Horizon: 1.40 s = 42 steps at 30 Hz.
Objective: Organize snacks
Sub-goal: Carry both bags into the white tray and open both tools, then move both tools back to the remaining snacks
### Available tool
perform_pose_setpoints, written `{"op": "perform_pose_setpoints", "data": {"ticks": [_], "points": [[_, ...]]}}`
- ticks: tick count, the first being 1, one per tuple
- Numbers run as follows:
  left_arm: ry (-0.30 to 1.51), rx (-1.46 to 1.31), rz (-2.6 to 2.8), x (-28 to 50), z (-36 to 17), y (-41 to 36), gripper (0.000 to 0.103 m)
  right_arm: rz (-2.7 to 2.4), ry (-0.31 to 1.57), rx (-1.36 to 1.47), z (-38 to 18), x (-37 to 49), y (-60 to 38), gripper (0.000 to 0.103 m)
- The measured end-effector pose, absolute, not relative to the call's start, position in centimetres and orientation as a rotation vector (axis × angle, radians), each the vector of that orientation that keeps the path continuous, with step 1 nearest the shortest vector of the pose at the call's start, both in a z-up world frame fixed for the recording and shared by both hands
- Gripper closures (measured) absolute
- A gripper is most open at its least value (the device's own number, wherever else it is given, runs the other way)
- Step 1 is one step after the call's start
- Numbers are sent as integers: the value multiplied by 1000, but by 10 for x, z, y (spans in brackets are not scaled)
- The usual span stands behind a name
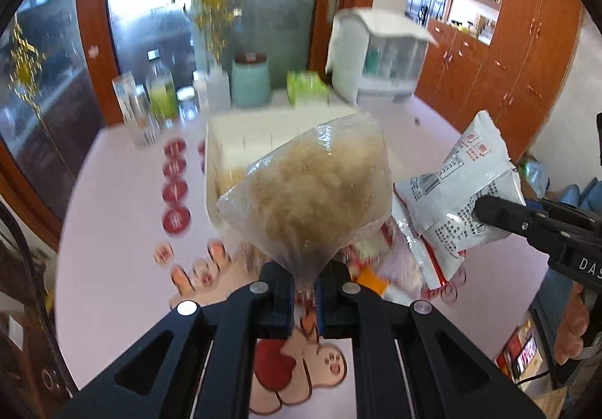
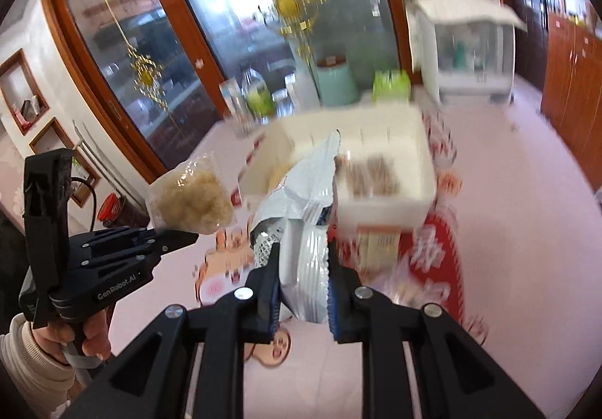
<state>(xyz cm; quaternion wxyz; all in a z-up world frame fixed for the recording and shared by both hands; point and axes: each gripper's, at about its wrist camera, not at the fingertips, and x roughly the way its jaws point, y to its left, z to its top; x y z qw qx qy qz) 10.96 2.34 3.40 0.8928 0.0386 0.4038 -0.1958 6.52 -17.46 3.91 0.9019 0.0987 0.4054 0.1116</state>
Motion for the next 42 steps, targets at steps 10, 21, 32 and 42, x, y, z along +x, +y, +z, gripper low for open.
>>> {"op": "perform_pose_setpoints", "data": {"ticks": [10,21,32,42], "points": [[709,93,-356,169,113,8,97,189,646,104,129,119,-176,83],[710,55,-305,254,116,-3,97,131,646,174,130,209,-188,83],[837,100,-269,315,36,-8,85,113,830,203,55,283,-177,81],[856,175,-191,320,4,-5,20,59,983,176,6,296,-180,63]]}}
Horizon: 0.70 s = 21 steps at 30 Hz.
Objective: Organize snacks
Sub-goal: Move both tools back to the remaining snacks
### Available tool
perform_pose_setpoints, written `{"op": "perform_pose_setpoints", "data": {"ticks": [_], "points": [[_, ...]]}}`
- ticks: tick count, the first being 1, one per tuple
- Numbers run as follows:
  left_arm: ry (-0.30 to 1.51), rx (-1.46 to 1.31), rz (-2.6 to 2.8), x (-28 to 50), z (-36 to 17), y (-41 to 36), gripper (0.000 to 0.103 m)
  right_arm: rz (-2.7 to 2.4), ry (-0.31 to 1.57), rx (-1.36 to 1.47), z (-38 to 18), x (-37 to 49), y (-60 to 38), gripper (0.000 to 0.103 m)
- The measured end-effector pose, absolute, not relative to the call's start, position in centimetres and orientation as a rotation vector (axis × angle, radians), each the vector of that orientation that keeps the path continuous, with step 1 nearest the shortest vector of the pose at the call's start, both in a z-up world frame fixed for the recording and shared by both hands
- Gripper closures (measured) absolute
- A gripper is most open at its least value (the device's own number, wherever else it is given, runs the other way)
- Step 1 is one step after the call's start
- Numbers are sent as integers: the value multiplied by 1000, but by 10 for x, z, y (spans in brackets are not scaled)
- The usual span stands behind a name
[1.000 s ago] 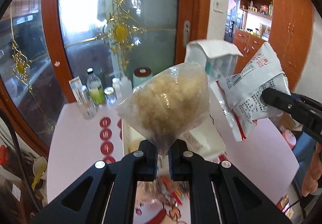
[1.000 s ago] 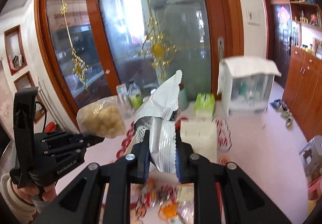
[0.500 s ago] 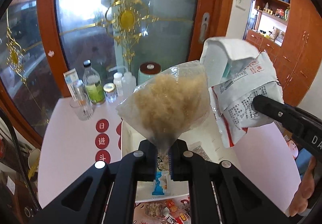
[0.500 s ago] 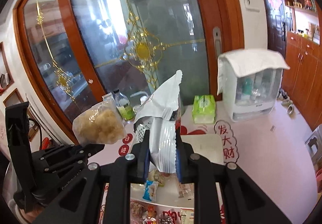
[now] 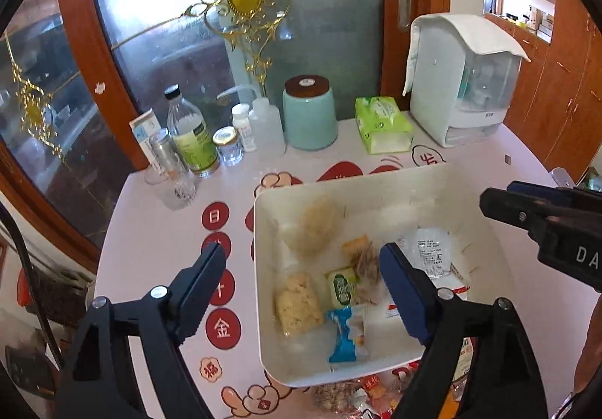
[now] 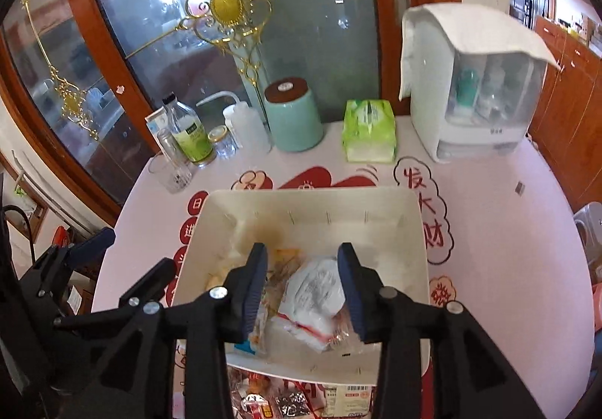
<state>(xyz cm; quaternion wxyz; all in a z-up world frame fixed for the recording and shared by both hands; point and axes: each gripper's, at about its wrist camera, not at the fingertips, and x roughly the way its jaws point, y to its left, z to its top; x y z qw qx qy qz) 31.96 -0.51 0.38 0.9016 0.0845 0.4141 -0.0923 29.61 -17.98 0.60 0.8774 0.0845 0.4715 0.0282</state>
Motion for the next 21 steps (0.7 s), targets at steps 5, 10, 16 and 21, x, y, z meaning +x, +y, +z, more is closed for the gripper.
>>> {"op": "perform_pose_setpoints", "data": {"ticks": [5,10,16,21], "points": [[882,131,-180,310,1,2,20,62,986,174,8,281,-182,63],[889,109,-182,291,2,5,20,70,981,179,14,265,-184,63],[890,68,-185,257,4,10,20,84,954,184,25,232,-186,63],[900,28,-197,227,5,12,20,87,929,189,32,197,-191,63]]}}
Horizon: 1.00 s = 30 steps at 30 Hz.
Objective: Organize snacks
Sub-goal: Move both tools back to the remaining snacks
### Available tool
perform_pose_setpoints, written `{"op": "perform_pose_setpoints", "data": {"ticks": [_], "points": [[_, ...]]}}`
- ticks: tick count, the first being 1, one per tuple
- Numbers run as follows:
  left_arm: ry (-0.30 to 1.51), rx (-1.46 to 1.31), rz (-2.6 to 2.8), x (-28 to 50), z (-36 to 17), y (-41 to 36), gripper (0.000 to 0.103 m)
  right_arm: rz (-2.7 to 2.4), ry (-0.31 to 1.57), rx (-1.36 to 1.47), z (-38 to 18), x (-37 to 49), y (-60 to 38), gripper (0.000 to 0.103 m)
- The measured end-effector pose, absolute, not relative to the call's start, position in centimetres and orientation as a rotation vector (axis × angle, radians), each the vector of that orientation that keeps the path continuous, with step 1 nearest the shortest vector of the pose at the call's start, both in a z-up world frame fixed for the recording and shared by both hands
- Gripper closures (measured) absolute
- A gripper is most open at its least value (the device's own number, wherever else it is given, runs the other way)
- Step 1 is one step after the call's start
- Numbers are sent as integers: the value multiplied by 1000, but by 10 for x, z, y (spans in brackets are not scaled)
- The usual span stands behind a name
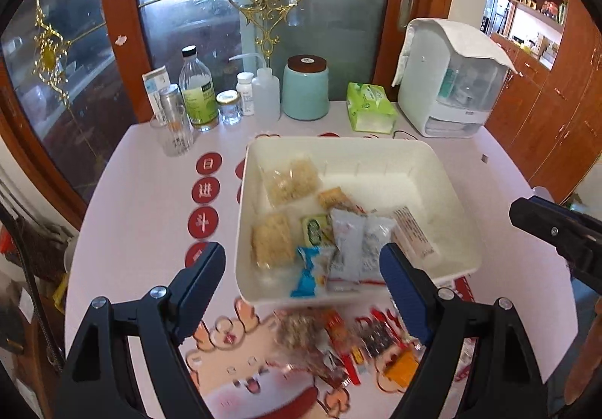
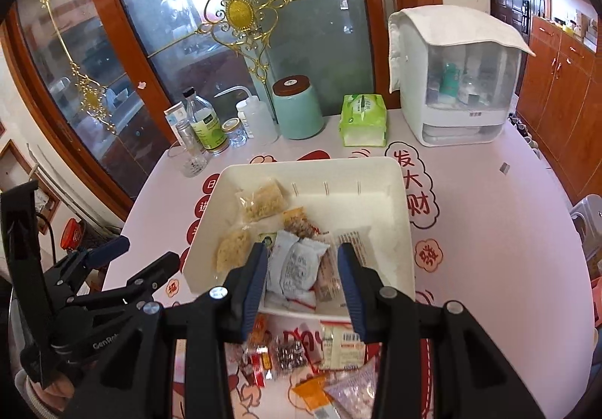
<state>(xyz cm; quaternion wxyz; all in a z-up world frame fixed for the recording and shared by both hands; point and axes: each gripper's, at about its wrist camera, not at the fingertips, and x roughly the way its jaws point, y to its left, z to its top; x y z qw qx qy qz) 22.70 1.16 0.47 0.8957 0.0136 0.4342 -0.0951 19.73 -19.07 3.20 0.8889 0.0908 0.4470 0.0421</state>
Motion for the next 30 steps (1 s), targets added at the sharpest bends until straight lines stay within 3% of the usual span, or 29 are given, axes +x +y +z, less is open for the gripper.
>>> {"op": "perform_pose_setpoints", "data": {"ticks": [16,30], "points": [[953,-43,-208,138,-22,11,20,99,940,170,17,99,-214,63],[1114,-82,-253,106,-109,-37,20,186,1148,77,-89,89,-230,63]]}}
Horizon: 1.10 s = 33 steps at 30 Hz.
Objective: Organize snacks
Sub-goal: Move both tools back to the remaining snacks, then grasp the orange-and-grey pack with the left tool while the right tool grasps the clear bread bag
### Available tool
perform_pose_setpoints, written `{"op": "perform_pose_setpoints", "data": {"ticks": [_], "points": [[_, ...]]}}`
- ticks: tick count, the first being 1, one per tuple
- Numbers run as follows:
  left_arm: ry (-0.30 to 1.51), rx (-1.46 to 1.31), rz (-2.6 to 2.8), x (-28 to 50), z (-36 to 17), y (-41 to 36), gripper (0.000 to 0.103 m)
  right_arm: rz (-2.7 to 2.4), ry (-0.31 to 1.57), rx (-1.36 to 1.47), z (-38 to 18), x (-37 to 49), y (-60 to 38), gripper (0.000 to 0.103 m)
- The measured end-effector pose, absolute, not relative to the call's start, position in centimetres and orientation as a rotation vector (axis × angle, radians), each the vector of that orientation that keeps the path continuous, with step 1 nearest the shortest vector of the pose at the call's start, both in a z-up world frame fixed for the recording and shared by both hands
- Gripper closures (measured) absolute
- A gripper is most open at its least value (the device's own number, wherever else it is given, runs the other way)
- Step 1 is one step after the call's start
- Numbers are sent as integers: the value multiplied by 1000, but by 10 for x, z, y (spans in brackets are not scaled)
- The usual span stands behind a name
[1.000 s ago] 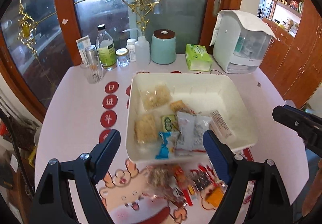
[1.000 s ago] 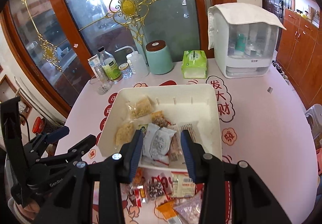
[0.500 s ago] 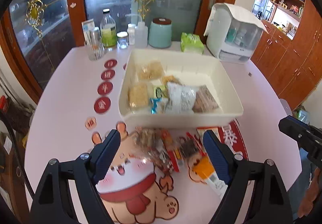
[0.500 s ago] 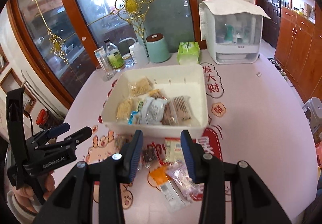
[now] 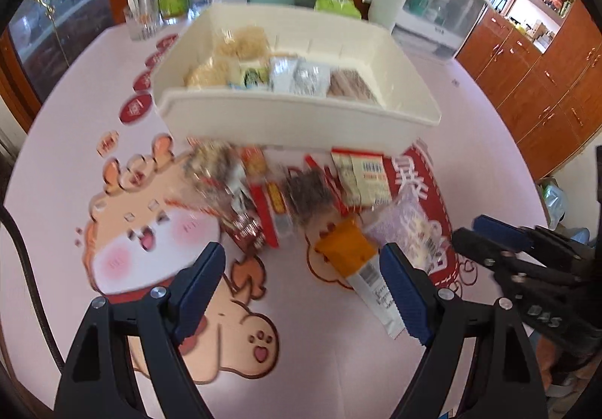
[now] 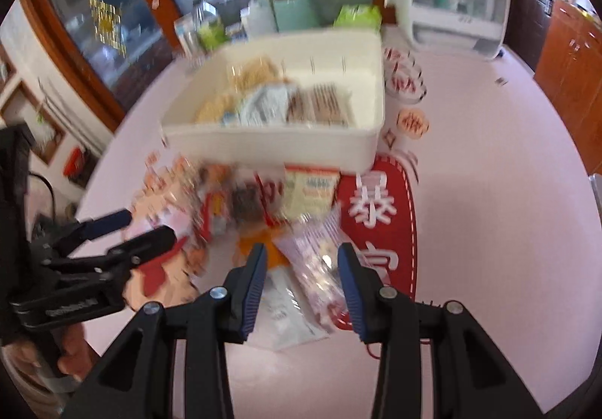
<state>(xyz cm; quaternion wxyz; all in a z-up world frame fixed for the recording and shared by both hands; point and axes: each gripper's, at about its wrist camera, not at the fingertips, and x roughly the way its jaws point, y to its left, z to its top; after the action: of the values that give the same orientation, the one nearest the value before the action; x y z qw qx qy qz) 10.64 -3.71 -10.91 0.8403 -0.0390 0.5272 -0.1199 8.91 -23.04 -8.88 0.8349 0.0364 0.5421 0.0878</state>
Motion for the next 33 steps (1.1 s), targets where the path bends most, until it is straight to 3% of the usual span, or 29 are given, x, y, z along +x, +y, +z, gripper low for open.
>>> {"op": "perform_pose_setpoints", "data": {"ticks": [8,17,33], "points": [[1219,-155,-217,105,-155,-38,20,256,1227,4,-140,102,-223,63],[1259,-199,-198,104,-173,-40,20,278,1175,-199,-153,112,-207,44],[1312,-185,-227,120,-186,-79,20,214,1213,-83,-173,88,-229,50]]}}
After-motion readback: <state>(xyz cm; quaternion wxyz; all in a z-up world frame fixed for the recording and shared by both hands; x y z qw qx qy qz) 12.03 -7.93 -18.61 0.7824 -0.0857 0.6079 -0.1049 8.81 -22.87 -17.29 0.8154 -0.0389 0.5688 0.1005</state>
